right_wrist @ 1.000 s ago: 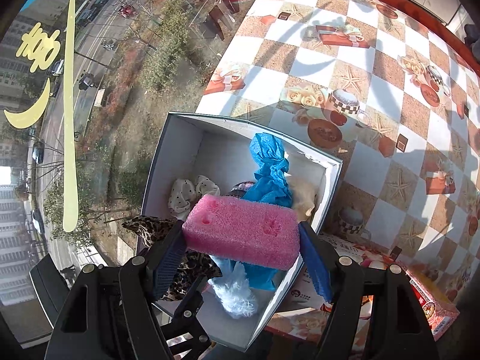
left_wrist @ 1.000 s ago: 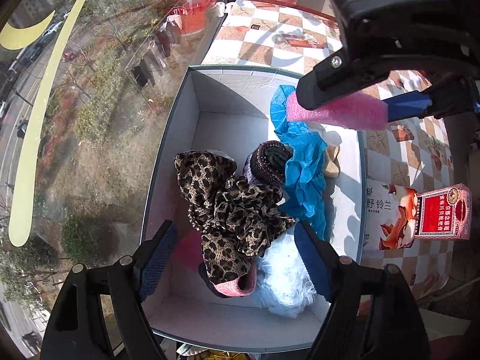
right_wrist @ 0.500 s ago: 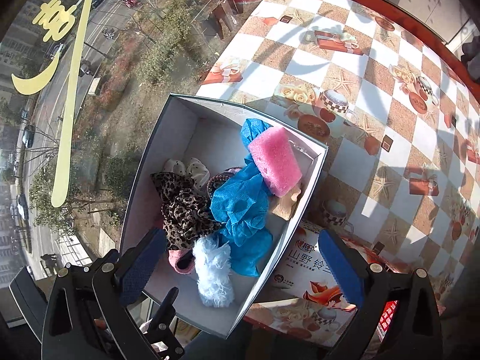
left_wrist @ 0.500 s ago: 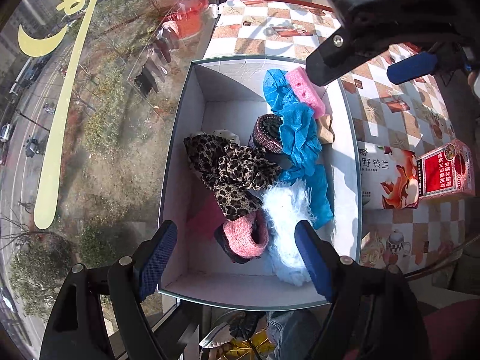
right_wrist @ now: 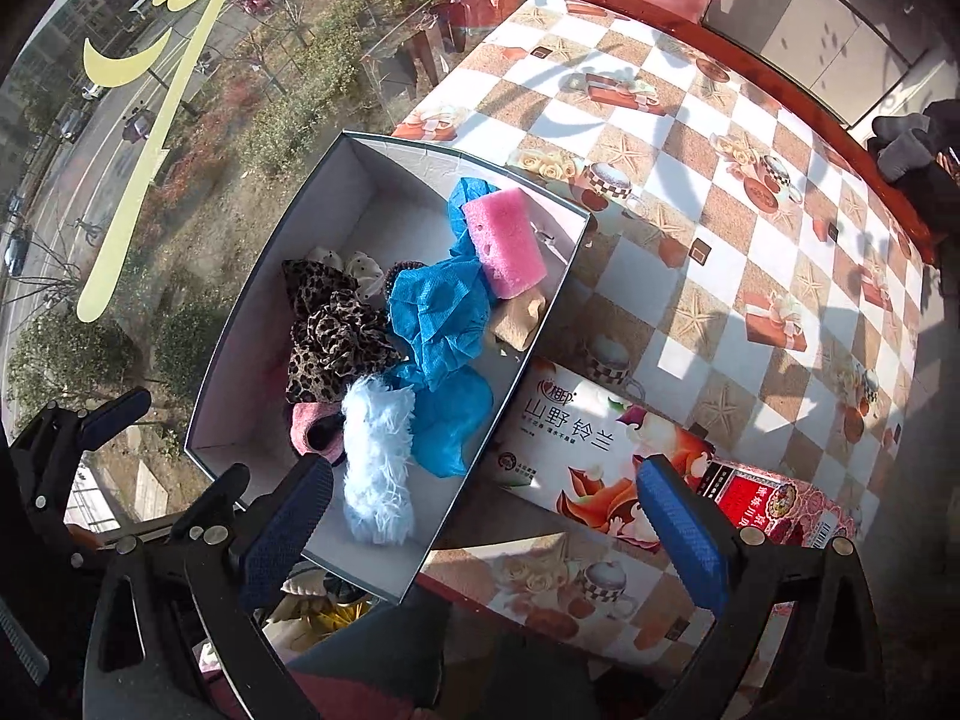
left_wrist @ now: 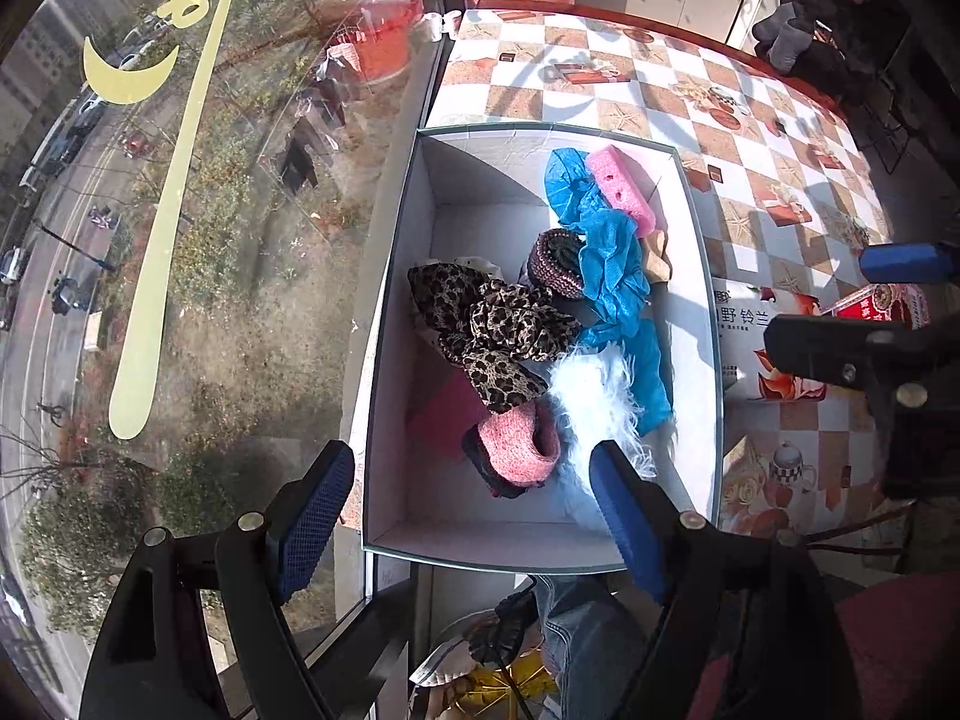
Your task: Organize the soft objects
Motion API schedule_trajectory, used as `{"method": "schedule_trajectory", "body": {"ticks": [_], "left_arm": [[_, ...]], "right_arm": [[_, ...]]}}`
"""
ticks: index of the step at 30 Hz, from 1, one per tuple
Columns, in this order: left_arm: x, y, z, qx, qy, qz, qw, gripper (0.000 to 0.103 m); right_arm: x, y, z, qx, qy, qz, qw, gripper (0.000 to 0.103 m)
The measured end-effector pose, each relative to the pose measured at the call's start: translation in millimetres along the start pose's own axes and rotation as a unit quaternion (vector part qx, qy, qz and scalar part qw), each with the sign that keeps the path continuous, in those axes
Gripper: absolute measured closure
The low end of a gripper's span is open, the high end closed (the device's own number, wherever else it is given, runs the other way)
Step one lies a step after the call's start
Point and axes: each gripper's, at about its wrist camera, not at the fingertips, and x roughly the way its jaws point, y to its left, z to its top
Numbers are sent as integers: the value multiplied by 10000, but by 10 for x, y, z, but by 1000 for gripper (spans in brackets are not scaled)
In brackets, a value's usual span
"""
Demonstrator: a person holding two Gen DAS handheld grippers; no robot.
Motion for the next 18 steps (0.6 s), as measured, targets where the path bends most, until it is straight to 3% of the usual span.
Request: {"method": "schedule_trajectory", "body": {"ticks": [8, 18], "left_arm": [[-104, -49, 19, 329, -89, 43, 9994, 20], [-148, 1, 15, 469, -153, 61, 9988, 20]], "right_arm": [[-4, 236, -103, -474, 9, -213, 9986, 1], [-29, 277, -129, -339, -32, -201, 9992, 1]]}}
